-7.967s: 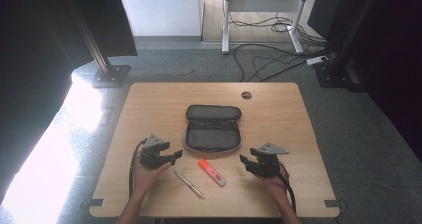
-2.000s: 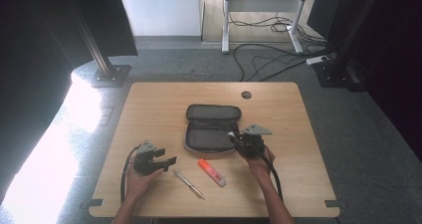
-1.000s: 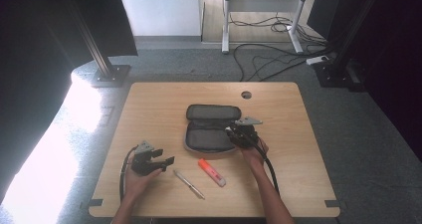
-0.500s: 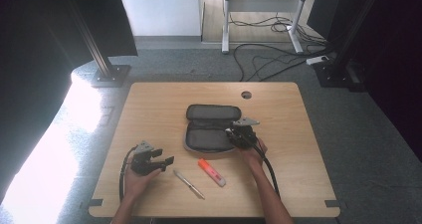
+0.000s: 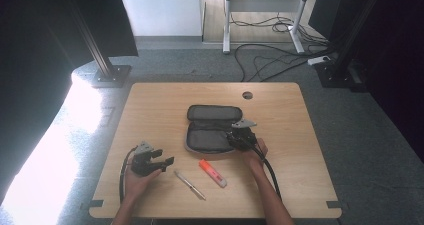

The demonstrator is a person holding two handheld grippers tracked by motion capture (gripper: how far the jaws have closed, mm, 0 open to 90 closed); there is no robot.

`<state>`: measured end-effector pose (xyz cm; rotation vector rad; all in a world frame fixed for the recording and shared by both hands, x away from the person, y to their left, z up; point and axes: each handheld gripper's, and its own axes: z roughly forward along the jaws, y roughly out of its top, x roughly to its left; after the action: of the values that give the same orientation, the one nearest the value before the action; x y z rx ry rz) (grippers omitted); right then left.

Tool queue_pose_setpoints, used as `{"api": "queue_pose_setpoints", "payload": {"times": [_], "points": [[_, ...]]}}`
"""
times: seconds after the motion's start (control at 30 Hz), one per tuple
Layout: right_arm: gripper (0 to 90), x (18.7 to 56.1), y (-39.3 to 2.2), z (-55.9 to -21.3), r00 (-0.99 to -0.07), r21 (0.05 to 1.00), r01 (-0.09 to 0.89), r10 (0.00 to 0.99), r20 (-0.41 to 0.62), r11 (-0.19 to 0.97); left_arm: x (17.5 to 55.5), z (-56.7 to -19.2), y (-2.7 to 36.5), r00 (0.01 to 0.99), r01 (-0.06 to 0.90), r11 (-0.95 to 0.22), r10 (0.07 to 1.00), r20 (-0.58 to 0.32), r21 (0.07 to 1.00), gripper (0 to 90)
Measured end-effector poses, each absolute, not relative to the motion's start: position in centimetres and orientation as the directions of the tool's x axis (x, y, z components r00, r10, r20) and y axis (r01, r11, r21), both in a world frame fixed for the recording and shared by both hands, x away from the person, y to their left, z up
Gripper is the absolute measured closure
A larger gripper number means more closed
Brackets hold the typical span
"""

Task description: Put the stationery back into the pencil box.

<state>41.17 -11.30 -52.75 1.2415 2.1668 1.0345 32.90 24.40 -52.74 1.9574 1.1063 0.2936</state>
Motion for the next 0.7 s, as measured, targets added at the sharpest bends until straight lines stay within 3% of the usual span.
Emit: {"api": "queue_pose_setpoints", "payload": {"times": [0.33,0.7], "points": [[51.5,40.4,-12.1,-51.7,-0.496,0.825,0.516,0.866,0.066,0.233,32.9,-52.8,24.3,0.58,0.592,-0.25,0.792,-0.189,0.766,34.2],[47.2,38.2,-13.5,-50.7,-0.509,0.863,0.478,0.852,0.118,0.166,32.9,-52.9,24.3,0.578,0.593,-0.253,0.794,-0.186,0.765,34.2]]}}
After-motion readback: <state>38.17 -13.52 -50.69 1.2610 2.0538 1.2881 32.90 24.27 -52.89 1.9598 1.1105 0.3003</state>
